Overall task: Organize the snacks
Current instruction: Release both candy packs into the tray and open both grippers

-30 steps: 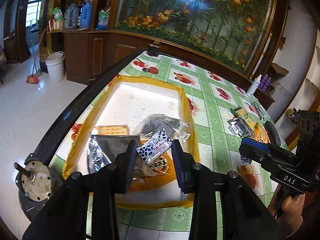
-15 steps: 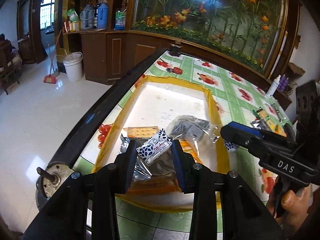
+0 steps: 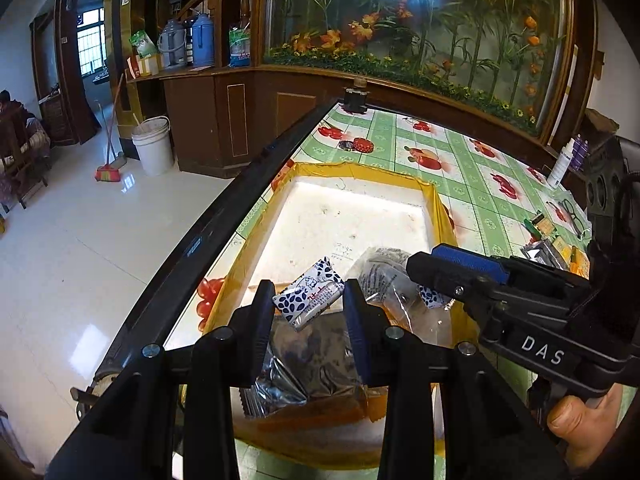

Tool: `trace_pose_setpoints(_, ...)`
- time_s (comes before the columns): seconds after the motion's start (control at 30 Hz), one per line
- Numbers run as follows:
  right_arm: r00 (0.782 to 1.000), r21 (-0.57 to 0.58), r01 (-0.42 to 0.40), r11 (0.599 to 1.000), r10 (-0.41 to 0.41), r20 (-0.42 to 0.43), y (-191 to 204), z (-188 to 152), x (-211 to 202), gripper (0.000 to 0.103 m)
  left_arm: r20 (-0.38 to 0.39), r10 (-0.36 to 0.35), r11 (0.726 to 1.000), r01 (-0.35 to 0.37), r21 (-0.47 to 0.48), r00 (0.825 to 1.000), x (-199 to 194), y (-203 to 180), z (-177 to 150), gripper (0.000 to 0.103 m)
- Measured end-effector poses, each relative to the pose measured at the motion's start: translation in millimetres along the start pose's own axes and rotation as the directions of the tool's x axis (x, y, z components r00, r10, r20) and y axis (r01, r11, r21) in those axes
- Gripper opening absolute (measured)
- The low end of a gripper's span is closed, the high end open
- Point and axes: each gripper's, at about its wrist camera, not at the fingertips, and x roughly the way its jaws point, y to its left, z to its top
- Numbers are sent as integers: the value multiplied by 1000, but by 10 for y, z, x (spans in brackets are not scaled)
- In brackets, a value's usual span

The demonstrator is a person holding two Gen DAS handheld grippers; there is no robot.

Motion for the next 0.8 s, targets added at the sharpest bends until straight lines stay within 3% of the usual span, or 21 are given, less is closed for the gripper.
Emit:
trace_pose_setpoints(0.37,999,59,43,997,-44,18,-209,243,162,36,-35,45,999,-45,-9,998,310,-13,194,33)
trace_pose_setpoints(0.4,999,71,47,996,-48,11,-241,244,181,38,-43,59,998,-60,-8,997,332,-21,191,35)
trace_pose_setpoints(0.43,999,83,53,995,-54,4,-271,241,192,47,-49,72,997,-72,-7,996,341,-34,182,37)
trace_pose_setpoints(0.47,998,92,55,994,-56,5,-294,237,191,53,-47,79,997,-80,-5,996,332,-42,176,46)
trace_pose_setpoints(0.5,998,97,57,994,-58,15,-309,229,168,57,-40,92,996,-92,-4,995,316,-53,171,62)
trace_pose_setpoints(0.57,997,99,62,993,-65,30,-315,225,99,57,-10,127,992,-127,-3,992,239,-61,162,80)
trace_pose_setpoints(0.8,990,152,72,986,-90,112,-465,133,-369,66,25,119,993,-119,-13,993,84,-95,187,80)
